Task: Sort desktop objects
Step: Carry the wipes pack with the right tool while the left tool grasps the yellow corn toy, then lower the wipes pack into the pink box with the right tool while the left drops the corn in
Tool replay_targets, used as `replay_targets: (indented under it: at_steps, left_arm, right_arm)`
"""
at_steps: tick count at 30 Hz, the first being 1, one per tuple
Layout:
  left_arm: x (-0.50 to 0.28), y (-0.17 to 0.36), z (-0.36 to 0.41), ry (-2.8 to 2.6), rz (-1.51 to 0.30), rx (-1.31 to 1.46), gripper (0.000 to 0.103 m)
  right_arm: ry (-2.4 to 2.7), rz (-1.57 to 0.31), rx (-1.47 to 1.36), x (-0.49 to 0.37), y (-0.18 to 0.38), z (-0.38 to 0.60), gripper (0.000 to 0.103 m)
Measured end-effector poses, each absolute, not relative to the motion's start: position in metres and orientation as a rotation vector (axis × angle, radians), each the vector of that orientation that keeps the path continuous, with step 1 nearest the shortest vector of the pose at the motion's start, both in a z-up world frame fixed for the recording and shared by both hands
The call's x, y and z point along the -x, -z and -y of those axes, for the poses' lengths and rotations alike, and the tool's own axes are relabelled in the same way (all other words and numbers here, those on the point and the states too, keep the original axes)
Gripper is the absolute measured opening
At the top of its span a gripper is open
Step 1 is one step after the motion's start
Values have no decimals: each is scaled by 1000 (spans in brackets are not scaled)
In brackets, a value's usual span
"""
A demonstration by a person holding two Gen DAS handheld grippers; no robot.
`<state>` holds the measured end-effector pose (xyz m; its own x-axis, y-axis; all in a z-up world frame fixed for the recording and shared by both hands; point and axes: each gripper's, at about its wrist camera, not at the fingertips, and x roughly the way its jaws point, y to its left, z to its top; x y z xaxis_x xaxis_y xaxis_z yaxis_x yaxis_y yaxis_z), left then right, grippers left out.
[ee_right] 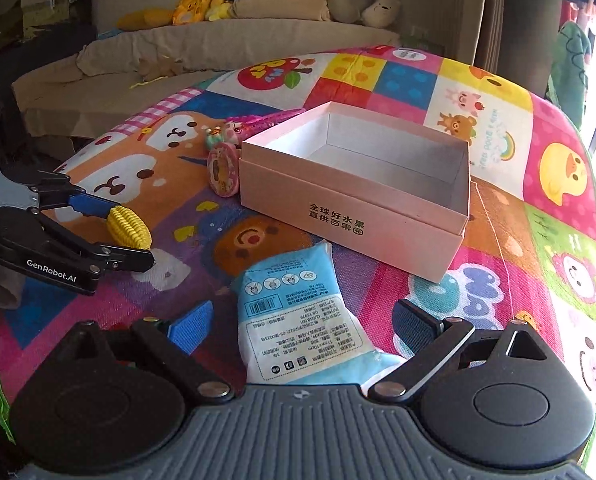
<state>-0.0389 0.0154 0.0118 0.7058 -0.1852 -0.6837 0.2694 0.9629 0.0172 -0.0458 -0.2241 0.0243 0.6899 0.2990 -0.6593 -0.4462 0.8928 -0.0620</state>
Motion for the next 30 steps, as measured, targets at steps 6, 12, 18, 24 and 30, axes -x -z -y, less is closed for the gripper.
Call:
replay_targets:
  at_steps: [6,12,18,24,30]
  left_arm:
    - [41,-15,-10,218,-752,-101,72]
    - [65,-38,2,279,-688,-122,72]
    - [63,-113,28,359,-433,-156,72]
    - [-19,-148,69,363,-321,-125,74]
    - [-44,-124,36,292,-399,-63,95]
  right_arm:
    - [-434,-782,211,33,-15,219,62]
    - [-430,-831,179,48,-28,228,54]
    - [-385,-662,86,70,-109,264,53]
    - [-297,-505,-38,15,-183,282,54]
    - [-198,-532,-89,-83,-173,277,65]
